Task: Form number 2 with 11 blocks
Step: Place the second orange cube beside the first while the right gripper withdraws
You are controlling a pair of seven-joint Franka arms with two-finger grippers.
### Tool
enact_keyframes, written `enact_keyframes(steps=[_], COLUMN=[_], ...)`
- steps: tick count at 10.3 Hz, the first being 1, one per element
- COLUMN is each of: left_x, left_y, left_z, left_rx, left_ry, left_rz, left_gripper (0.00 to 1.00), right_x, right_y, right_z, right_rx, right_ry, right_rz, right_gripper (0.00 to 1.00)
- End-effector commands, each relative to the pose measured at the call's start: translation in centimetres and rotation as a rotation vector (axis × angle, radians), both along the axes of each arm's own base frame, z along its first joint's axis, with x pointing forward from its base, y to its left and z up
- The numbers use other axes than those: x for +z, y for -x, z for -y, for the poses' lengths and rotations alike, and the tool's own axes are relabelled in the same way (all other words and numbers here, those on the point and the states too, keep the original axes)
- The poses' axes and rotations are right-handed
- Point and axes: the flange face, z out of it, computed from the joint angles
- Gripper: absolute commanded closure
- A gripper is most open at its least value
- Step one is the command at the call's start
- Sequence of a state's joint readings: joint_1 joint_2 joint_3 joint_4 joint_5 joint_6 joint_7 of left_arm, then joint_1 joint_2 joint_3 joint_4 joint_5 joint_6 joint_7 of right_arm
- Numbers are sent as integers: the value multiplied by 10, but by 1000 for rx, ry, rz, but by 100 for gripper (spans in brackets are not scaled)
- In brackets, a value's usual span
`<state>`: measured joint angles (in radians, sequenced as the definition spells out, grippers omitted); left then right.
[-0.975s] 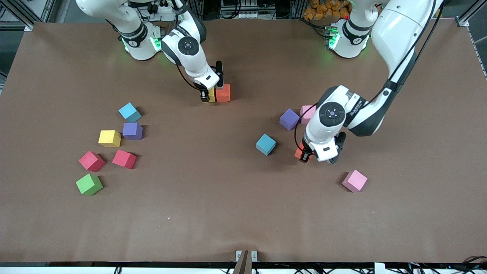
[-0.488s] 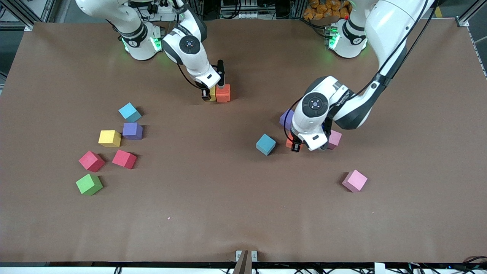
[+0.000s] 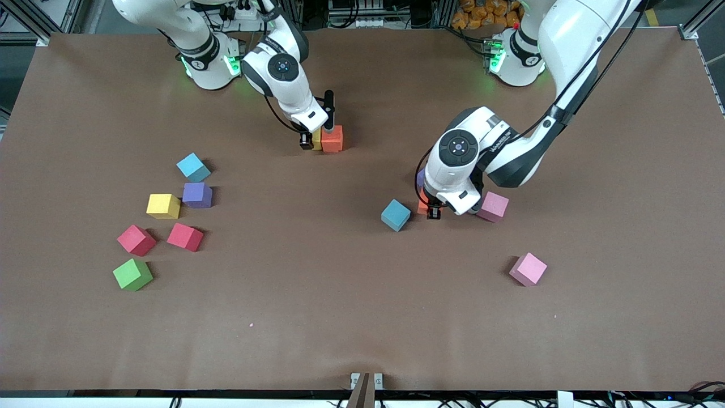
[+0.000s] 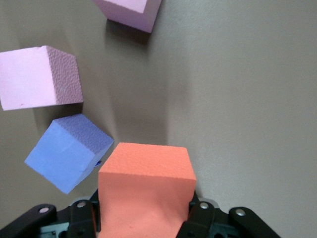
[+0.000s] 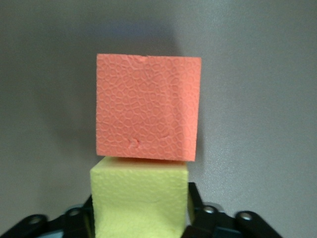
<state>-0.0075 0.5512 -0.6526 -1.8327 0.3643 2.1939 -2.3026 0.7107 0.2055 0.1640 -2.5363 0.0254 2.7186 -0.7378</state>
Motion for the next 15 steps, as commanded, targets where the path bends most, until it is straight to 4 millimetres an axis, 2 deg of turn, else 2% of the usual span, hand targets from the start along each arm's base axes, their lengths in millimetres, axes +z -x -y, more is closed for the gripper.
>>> enact_keyframes(steps=[1,3,6,7,8,9,11,12,13,14,15], left_x=[6,9,6,2,-4,-9,-12,-16,-19,-25,-29], left_y=[9,18,30,35,44,53,75,88,103,116,129], left_z=[1,9,20,25,30,37,61,75,91,104,115], left_rx=[47,41,90,110,129,148,186,200,227,256,276], left_ry=[-3,7,19,29,36,33,25,27,31,33,36], left_rz=[-14,-21,-36,-35,-33,-38,-47,-51,-55,-62,-66], left_gripper=[80,80,80,80,80,80,80,80,80,80,79], right_x=[3,17,74,89,102,118,152,176,201,220,248], right_y=[4,1,-6,-16,-36,-68,-140,-177,-205,-223,-244], right_z=[0,2,3,12,25,44,100,133,161,187,214], right_rx=[-11,-16,-18,-39,-77,-149,-333,-421,-488,-548,-606], right_ry=[-10,9,83,92,73,49,8,-25,-53,-72,-99], right_rz=[-2,-11,-52,-57,-38,-18,23,68,113,150,203], right_gripper=[0,0,0,0,0,0,0,0,0,0,0])
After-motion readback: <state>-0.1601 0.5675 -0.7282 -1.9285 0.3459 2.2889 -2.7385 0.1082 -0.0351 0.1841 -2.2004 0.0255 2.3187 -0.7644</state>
